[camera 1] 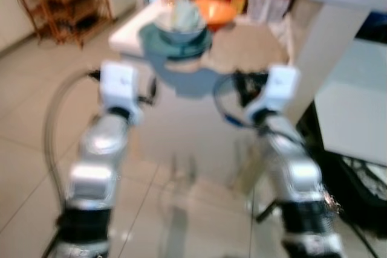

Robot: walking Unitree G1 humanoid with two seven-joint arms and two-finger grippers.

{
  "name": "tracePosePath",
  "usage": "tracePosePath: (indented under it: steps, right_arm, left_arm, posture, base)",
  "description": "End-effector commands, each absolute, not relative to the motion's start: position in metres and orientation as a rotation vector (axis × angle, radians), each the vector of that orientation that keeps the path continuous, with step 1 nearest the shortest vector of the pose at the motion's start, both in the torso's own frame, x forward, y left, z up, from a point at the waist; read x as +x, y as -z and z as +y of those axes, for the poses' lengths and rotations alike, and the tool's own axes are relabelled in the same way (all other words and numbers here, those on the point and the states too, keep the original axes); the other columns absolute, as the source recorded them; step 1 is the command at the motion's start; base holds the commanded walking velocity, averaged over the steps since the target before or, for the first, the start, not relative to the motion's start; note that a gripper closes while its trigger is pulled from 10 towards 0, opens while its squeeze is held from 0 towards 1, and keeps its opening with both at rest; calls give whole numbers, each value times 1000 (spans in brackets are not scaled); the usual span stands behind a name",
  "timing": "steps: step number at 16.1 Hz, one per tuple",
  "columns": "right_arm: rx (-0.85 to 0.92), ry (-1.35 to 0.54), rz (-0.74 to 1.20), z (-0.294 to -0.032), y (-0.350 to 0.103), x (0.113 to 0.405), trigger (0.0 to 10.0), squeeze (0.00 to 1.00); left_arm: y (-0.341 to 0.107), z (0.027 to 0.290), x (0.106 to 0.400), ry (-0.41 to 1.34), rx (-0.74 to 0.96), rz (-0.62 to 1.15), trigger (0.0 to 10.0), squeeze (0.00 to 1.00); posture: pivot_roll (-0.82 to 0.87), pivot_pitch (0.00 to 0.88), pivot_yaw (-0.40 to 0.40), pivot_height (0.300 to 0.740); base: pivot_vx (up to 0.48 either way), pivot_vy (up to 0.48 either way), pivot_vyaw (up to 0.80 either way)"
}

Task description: Setting the table

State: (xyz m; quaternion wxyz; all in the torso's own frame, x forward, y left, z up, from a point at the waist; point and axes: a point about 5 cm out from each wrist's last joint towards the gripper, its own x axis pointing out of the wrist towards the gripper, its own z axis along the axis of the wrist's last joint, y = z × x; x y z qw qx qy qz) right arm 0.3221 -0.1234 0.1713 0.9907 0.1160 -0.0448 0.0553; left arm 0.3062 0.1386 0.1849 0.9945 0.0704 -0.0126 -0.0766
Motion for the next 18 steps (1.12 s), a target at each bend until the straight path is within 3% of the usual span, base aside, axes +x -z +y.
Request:
tracePosePath:
  steps: [1, 7, 11, 18]
  right_arm:
    - [245, -129, -134, -117, -184, 322, 10000, 0]
    - [289, -110, -322, -130, -227, 324, 10000, 0]
    - [213, -150, -219, -131, -242, 346, 10000, 0]
    - [144, -138, -96, -133, -234, 361, 10000, 0]
  left_arm:
    - [-193, 146, 307, 131, 156, -47, 10000, 0]
    - [-221, 152, 308, 133, 199, -130, 10000, 0]
    - [-250, 157, 314, 135, 213, -205, 10000, 0]
    - [-255, 158, 313, 143, 217, -207, 10000, 0]
  posture:
    - [87, 0, -51, 740]
    - [88, 7, -49, 740]
    - [90, 14, -46, 740]
    - [102, 11, -51, 740]
  base:
    - [469, 0, 0]
    - [469, 0, 0]
    - [469, 0, 0]
    - [468, 0, 0]
